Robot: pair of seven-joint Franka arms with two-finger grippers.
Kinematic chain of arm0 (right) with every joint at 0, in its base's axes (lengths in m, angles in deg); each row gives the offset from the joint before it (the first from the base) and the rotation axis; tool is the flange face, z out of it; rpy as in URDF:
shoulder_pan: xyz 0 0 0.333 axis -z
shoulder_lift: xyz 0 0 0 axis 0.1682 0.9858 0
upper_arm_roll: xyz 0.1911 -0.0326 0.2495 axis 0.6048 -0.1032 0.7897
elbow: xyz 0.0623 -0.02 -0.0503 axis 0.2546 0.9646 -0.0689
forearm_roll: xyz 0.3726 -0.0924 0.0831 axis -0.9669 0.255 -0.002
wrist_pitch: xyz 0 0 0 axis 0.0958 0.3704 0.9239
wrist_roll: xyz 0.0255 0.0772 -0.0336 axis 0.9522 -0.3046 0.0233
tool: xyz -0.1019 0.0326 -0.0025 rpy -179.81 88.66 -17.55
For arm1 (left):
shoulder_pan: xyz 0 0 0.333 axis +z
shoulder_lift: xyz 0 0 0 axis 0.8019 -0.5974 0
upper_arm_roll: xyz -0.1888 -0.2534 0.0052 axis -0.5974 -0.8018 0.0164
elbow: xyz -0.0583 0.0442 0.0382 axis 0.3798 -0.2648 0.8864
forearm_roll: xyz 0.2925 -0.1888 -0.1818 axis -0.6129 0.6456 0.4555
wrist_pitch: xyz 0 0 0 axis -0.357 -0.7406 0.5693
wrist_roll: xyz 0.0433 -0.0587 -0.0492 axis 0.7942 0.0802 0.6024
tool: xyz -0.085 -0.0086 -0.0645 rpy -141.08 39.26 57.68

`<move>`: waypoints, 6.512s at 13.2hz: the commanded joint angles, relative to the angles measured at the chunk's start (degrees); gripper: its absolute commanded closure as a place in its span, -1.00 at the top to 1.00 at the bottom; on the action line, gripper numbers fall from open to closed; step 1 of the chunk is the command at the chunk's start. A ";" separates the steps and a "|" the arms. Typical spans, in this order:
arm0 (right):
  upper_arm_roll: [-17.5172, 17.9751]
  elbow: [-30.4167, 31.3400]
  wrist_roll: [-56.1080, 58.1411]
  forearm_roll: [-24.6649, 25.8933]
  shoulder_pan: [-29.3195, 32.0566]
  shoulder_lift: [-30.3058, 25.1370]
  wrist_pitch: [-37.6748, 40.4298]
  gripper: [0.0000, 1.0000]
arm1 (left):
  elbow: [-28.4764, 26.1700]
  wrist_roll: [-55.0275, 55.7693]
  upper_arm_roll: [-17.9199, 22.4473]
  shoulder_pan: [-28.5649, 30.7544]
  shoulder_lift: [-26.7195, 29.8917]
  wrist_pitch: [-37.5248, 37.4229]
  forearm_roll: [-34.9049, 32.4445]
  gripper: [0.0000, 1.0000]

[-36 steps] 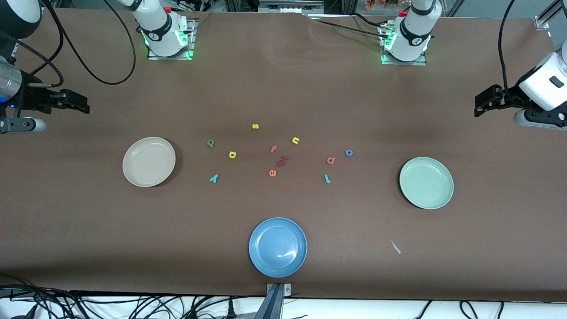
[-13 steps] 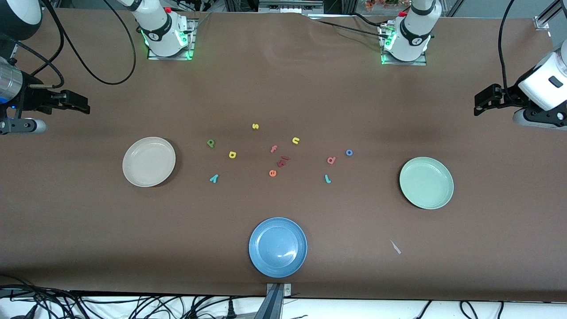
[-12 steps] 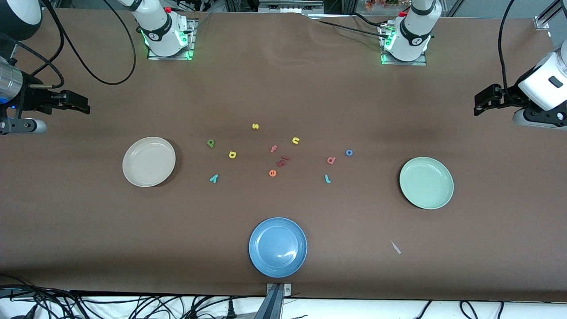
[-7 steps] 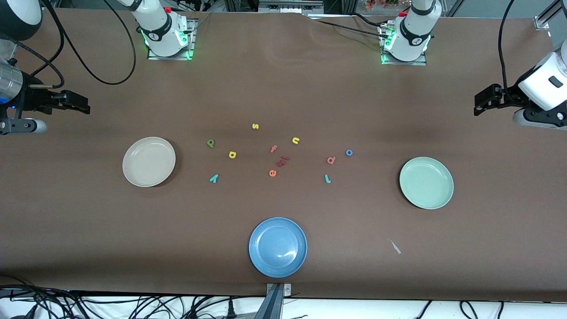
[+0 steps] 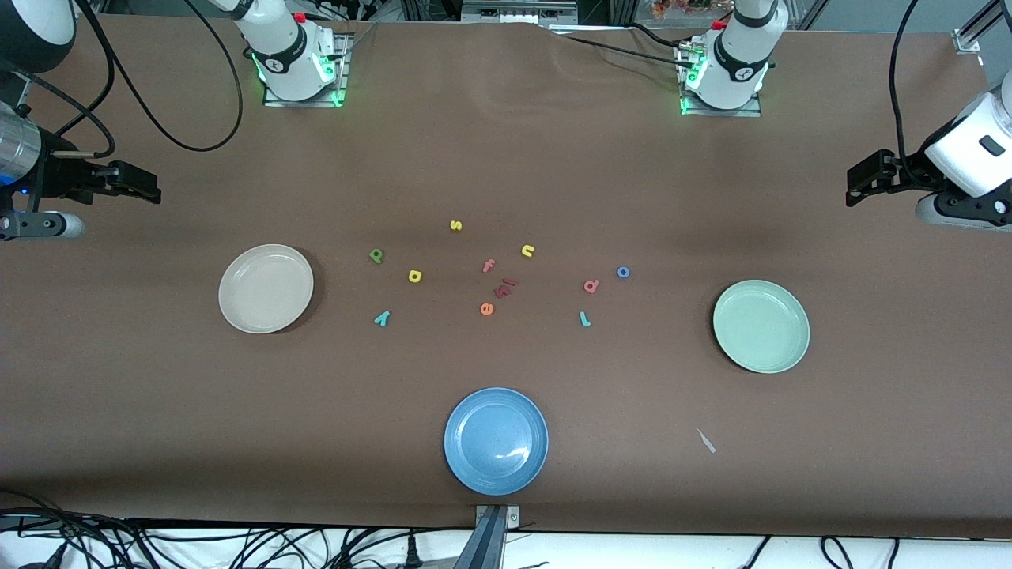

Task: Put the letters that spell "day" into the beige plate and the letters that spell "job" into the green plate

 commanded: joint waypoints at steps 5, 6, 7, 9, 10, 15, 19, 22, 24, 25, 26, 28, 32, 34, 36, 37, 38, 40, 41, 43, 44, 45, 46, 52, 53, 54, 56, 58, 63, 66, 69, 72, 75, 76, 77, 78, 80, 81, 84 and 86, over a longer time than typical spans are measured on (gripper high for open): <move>0.19 -1.23 0.52 0.65 0.32 0.45 1.11 1.00 | 0.84 0.24 -0.14 0.04 0.22 -1.20 -0.21 1.00; 0.27 -1.23 0.52 0.65 0.32 0.45 1.11 1.00 | 0.84 0.24 -0.14 0.04 0.22 -1.20 -0.21 1.00; 0.19 -1.23 0.52 0.65 0.32 0.45 1.11 1.00 | 0.84 0.24 -0.14 0.04 0.22 -1.20 -0.21 1.00; 0.19 -1.23 0.52 0.65 0.32 0.45 1.19 1.00 | 0.84 0.24 -0.14 0.04 0.22 -1.20 -0.21 1.00; 0.19 -1.14 0.52 0.65 0.32 0.45 1.20 1.00 | 0.84 0.24 -0.14 0.04 0.22 -1.20 -0.21 1.00; 0.19 -1.14 0.52 0.65 0.32 0.45 1.20 1.00 | 0.84 0.24 -0.14 0.04 0.22 -1.29 -0.21 1.00; 0.19 -1.14 0.52 0.65 0.32 0.45 1.20 1.00 | 0.84 0.16 -0.14 0.04 0.22 -1.64 -0.21 1.00; 0.19 -1.14 0.52 0.65 0.32 0.45 1.28 1.00 | 0.84 -0.11 -0.14 0.04 0.22 -1.72 -0.21 1.00; 0.19 -1.14 0.52 0.65 0.32 0.45 1.28 1.00 | 0.84 -0.11 -0.14 0.04 0.22 -1.72 -0.21 1.00; 0.19 -1.14 0.52 0.65 0.32 0.45 1.28 1.00 | 0.84 -0.11 -0.14 0.04 0.22 -1.72 -0.21 1.00; 0.19 -1.14 0.52 0.65 0.32 0.45 1.28 1.00 | 0.84 -0.11 -0.14 0.04 0.22 -1.81 -0.21 1.00; 0.19 -1.14 0.52 0.65 0.32 0.45 1.20 1.00 | 0.93 0.07 -0.23 -0.05 0.22 -1.81 -0.21 1.00; 0.27 -1.14 0.52 0.65 0.32 0.45 1.20 1.00 | 0.93 0.16 -0.23 -0.05 0.22 -1.81 -0.21 1.00; 0.19 -1.14 0.52 0.65 0.32 0.45 1.28 1.00 | 0.93 0.16 -0.23 -0.05 0.22 -1.81 -0.21 1.00; 0.19 -1.14 0.52 0.65 0.32 0.45 1.28 1.00 | 0.93 0.16 -0.23 -0.05 0.22 -1.81 -0.21 1.00; 0.27 -1.14 0.52 0.65 0.32 0.45 1.28 1.00 | 0.93 0.16 -0.23 -0.05 0.22 -1.81 -0.21 1.00; 0.19 -1.14 0.52 0.65 0.32 0.45 1.28 1.00 | 0.93 0.16 -0.23 -0.05 0.22 -1.81 -0.21 1.00; 0.27 -1.14 0.52 0.65 0.32 0.45 1.28 1.00 | 0.93 0.16 -0.23 -0.05 0.22 -1.81 -0.21 1.00; 0.27 -1.14 0.52 0.65 0.24 0.45 1.37 1.00 | 0.93 0.16 -0.23 -0.05 0.22 -1.81 -0.21 1.00; 0.19 -1.14 0.52 0.65 0.32 0.45 1.28 1.00 | 1.02 -0.02 -0.23 -0.05 0.22 -1.81 -0.21 1.00; 0.27 -1.14 0.52 0.65 0.24 0.45 1.37 1.00 | 1.02 0.07 -0.23 -0.05 0.22 -1.81 -0.21 1.00; 0.27 -1.14 0.52 0.65 0.32 0.45 1.37 1.00 | 1.11 -0.02 -0.32 -0.13 0.22 -1.81 -0.30 1.00; 0.19 -1.14 0.52 0.65 0.32 0.45 1.37 1.00 | 1.19 0.15 -0.32 -0.48 0.22 -1.81 -0.30 1.00; 0.19 -1.14 0.52 0.65 0.32 0.45 1.37 1.00 | 1.20 0.24 -0.41 -0.75 0.22 -1.90 -0.30 1.00; 0.27 -1.14 0.52 0.65 0.32 0.45 1.37 1.00 | 1.20 0.24 -0.32 -0.66 0.22 -1.81 -0.30 1.00; 0.19 -1.14 0.52 0.65 0.32 0.45 1.37 1.00 | 1.20 0.24 -0.32 -0.66 0.22 -1.90 -0.30 1.00; 0.19 -1.14 0.52 0.65 0.32 0.45 1.37 1.00 | 1.20 0.24 -0.32 -0.66 0.23 -2.25 -0.30 1.00; 0.19 -1.14 0.52 0.65 0.32 0.45 1.46 1.00 | 1.20 0.24 -0.32 -0.75 0.22 -2.43 -0.30 1.00; 0.27 -1.14 0.52 0.65 0.32 0.45 1.46 1.00 | 1.20 0.42 -0.32 -0.75 -0.30 -1.99 -0.39 1.00; 0.19 -1.14 0.52 0.57 0.32 0.45 1.46 1.00 | 1.20 0.42 -0.32 -1.01 -1.18 -1.81 -0.83 1.00; 0.19 -1.14 0.52 0.65 0.32 0.45 1.46 1.00 | 1.46 0.42 -0.32 -1.45 -2.06 -0.23 -0.83 1.00; 0.19 -1.05 0.52 0.65 0.32 0.45 1.46 1.00 | 1.46 0.33 -0.32 -1.37 -1.97 -0.14 0.04 1.00; 0.19 -1.14 0.52 0.65 0.32 0.45 1.46 1.00 | 1.37 0.42 -0.32 -1.19 -1.53 -0.40 1.27 1.00; 0.19 -1.14 0.52 0.57 0.32 0.45 1.46 1.00 | 1.37 0.42 -0.23 -0.84 -1.45 -0.67 2.32 1.00; 0.27 -1.05 0.09 0.57 0.32 0.45 1.46 1.00 | 1.28 0.42 -0.23 -0.75 -1.27 -0.84 2.51 1.00; 0.27 -0.96 0.52 0.57 0.24 0.45 1.55 1.00 | 1.28 0.33 -0.32 -0.84 -1.18 -1.28 2.51 1.00; 0.36 -0.61 0.35 0.48 -0.29 0.45 1.46 1.00 | 1.37 0.16 -0.41 -0.92 -1.18 -1.64 2.34 1.00; 0.54 -0.61 0.52 0.30 -0.29 0.45 1.37 1.00 | 1.46 -0.02 -0.41 -1.01 -1.18 -1.55 2.07 1.00; 0.71 0.09 0.44 -0.14 -2.92 0.62 0.58 1.00 | 1.55 -0.11 -0.49 -1.28 -1.18 -1.55 1.72 1.00; 0.71 0.18 0.52 -0.23 -5.90 2.29 -0.12 1.00 | 1.55 -0.11 -0.49 -1.28 -1.18 -1.55 1.72 1.00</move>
